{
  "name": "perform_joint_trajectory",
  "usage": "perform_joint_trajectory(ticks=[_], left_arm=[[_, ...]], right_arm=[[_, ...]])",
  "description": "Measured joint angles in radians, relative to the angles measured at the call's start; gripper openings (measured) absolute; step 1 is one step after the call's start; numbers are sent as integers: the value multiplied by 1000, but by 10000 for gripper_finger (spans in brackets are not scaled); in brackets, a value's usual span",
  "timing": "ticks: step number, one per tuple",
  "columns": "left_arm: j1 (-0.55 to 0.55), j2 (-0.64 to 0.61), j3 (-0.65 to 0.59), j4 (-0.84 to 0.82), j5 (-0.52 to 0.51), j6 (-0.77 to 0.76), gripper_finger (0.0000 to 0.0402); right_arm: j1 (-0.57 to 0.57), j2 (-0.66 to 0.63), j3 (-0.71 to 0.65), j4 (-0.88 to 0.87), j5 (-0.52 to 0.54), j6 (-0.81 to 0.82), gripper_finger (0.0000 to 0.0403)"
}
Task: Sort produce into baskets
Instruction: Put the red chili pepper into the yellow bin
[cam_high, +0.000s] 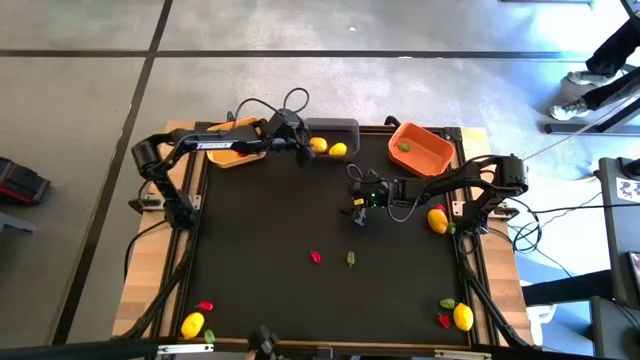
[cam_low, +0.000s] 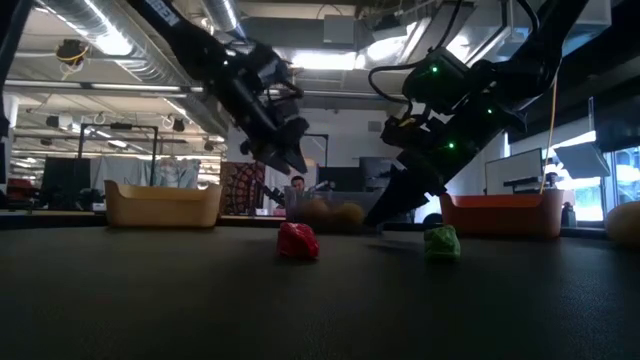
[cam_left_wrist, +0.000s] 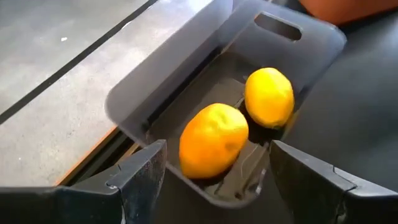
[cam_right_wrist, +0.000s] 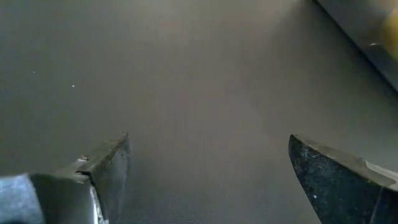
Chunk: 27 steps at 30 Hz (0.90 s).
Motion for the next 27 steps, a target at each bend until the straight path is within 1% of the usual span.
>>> perform_joint_trajectory(ticks=[11,15,21,27], left_arm=[[5,-234,0,-319,-4,-61,280],[16,-298,0,-445,-48,-95,280],[66,-341,0,-635,-118,-176,280],[137,-341,0,-785,-133,-242,280]], right_arm=[[0,0,0,-8,-2,8,372],[0,0,0,-8,-2,8,372],[0,0,0,-8,-15,9,372],[0,0,0,-17,-18,9,372]])
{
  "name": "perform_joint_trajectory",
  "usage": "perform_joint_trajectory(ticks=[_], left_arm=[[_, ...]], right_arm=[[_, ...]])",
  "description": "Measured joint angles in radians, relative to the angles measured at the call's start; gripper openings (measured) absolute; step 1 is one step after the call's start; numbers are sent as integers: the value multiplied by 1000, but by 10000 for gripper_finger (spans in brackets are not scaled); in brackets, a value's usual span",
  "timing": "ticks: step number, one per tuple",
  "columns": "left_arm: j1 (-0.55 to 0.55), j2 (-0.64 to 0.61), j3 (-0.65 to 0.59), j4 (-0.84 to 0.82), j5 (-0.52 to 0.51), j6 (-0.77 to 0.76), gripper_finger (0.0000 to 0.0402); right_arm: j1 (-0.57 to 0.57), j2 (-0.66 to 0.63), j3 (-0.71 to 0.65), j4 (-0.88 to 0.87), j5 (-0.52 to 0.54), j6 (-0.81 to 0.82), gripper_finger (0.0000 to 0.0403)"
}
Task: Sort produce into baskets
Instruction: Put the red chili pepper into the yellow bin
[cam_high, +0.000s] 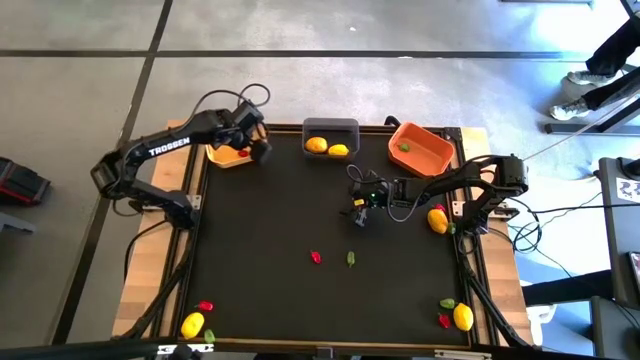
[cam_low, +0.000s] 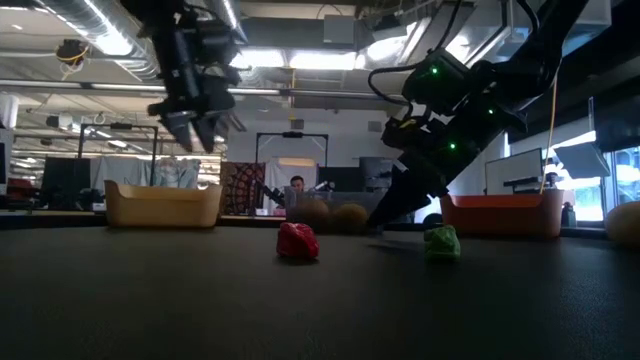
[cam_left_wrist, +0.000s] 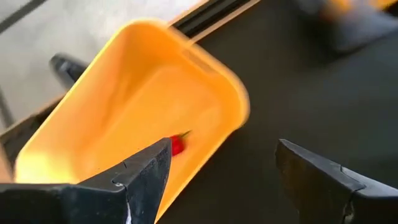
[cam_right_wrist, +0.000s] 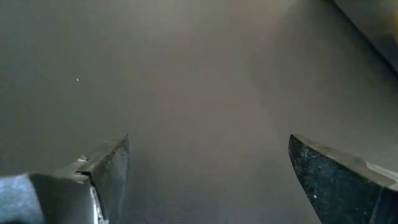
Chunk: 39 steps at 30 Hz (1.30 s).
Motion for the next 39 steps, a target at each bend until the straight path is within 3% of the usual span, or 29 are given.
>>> perform_joint_trajectory(ticks=[6,18,39], left_arm=[[65,1,-2,-106,-45,-44,280],[173,1,-65,-111,-64,-28,280],[183,1,-92,-115,-57,-3,280]], right_arm=[[0,0,0,5,0,0,372],[0,0,0,-4,0,8,372],[0,0,0,-4,0,7,372]])
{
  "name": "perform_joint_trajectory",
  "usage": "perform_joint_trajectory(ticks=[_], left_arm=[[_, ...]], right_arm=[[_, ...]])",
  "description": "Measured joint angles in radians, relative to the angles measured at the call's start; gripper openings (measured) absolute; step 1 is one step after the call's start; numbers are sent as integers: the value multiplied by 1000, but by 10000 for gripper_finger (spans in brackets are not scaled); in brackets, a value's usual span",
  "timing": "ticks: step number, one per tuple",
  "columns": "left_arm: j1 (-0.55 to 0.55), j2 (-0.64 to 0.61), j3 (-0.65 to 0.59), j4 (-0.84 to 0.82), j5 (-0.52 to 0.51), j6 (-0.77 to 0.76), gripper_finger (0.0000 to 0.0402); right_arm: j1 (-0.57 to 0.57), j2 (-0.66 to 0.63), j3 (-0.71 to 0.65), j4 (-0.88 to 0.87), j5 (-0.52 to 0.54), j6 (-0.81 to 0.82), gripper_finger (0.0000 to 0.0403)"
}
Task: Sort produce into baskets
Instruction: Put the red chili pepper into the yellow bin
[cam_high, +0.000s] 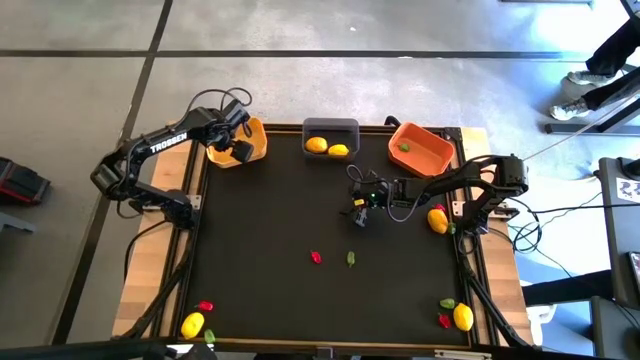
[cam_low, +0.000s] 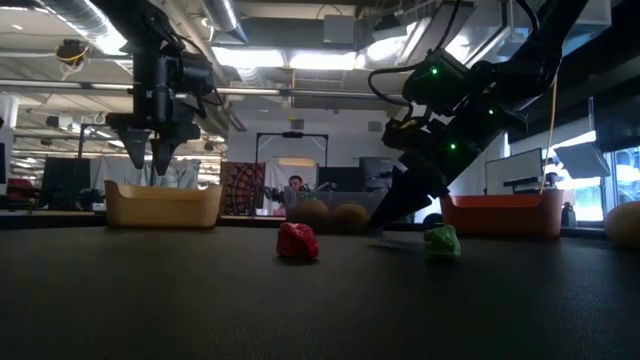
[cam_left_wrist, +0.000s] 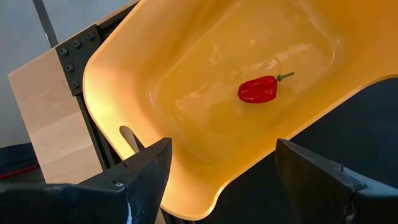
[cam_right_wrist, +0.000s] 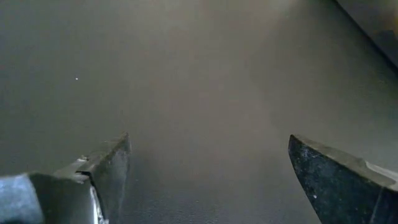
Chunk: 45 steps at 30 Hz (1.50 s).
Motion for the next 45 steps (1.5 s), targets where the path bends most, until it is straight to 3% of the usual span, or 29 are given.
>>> perform_joint_trajectory(ticks=[10,17,26,32,45], left_arm=[[-63,0,0,28,19,56,280],[-227,0,0,150,206,139,280],[-447,0,-1,360,336,192,280],[-573,2,-49,536,371,259,280],[-779,14,-180,782,418,232,280]], right_arm=[[0,-18,0,-28,0,-7,372],[0,-37,0,-39,18,-19,372],[1,-37,0,-51,-11,12,372],[1,-37,0,-51,-26,12,372],[1,-36,0,-47,-114,14,372]])
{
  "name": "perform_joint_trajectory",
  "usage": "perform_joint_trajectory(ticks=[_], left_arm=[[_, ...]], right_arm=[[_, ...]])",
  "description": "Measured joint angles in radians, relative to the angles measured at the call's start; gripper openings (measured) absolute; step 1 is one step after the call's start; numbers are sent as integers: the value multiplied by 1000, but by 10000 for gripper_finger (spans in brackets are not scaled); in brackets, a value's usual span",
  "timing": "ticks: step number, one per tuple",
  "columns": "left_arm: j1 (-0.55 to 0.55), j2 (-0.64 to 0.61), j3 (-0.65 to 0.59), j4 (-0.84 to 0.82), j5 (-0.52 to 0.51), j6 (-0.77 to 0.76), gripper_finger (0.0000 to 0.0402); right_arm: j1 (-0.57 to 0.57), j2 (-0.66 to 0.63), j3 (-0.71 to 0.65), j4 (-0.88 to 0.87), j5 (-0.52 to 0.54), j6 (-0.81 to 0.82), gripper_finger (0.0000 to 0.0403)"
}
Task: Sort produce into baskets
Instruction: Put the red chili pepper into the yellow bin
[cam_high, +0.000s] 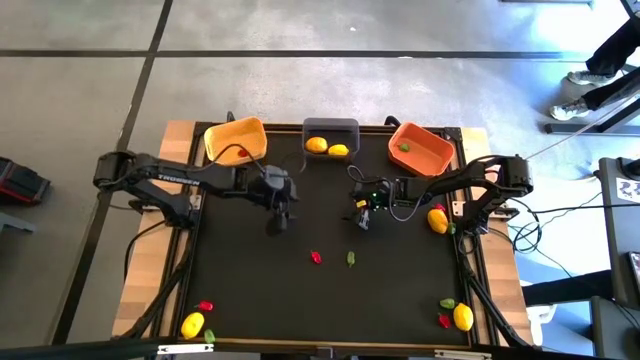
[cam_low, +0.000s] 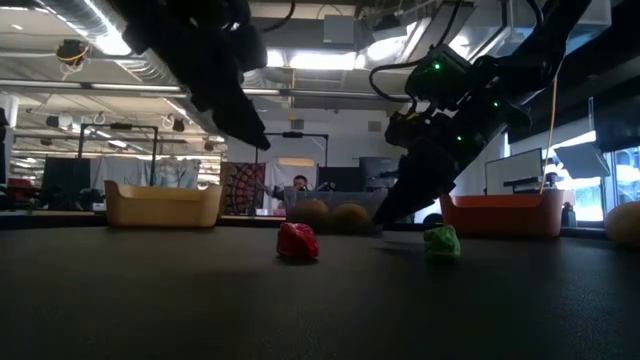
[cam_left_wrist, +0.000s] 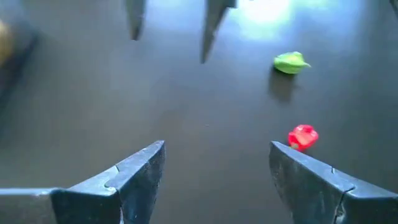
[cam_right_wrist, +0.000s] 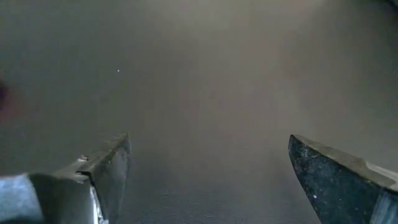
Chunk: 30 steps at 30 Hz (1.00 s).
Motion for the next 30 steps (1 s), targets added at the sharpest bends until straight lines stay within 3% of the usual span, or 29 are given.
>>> perform_joint_trajectory(ticks=[15,30], left_arm=[[-172,217,-58,313,1,-21,280],[-220,449,-57,581,106,-5,280]], right_arm=[[-1,21,1,7,0,-1,372],[-1,84,2,34,5,23,372]])
